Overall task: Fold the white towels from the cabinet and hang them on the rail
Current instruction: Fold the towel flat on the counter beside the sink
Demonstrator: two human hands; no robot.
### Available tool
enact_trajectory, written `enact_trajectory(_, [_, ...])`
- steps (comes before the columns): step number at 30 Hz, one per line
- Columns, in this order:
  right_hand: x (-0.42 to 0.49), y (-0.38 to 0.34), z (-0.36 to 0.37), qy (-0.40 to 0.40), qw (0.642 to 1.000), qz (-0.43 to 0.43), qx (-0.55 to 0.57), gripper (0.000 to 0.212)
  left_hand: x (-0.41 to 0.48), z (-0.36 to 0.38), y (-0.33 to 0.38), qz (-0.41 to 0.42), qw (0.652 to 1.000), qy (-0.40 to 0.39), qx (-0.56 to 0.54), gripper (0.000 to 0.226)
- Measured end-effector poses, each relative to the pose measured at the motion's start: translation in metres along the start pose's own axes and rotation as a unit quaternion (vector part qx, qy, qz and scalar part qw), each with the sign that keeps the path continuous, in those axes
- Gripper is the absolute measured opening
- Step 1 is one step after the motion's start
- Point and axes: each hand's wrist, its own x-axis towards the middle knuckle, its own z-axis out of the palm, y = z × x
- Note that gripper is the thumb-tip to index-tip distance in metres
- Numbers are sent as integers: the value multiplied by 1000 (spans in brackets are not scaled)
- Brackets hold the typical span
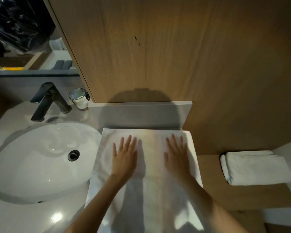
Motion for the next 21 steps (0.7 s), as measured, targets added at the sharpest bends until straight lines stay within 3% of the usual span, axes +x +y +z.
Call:
enact_trajectory(2, [-23, -33, 12, -9, 999, -29, 20, 54, -26, 12, 17, 15, 1000, -15, 3, 70])
enact_trajectory(5, [-54, -54, 29, -46, 999, 1, 22, 53, -55, 35, 23, -4, 1000, -1, 0, 56])
enact_trajectory(11, [-77, -20, 25, -29, 998, -56, 1, 50, -71, 29, -4, -12, 999, 25, 34, 53])
enact_trajectory(16, [-79, 27, 6, -48, 999, 5, 17, 53, -85, 15, -43, -33, 998, 40, 22, 54])
enact_trajectory(21, [-80, 44, -2, -87, 996, 9, -12, 60, -86, 13, -55, -35, 998, 47, 11, 56])
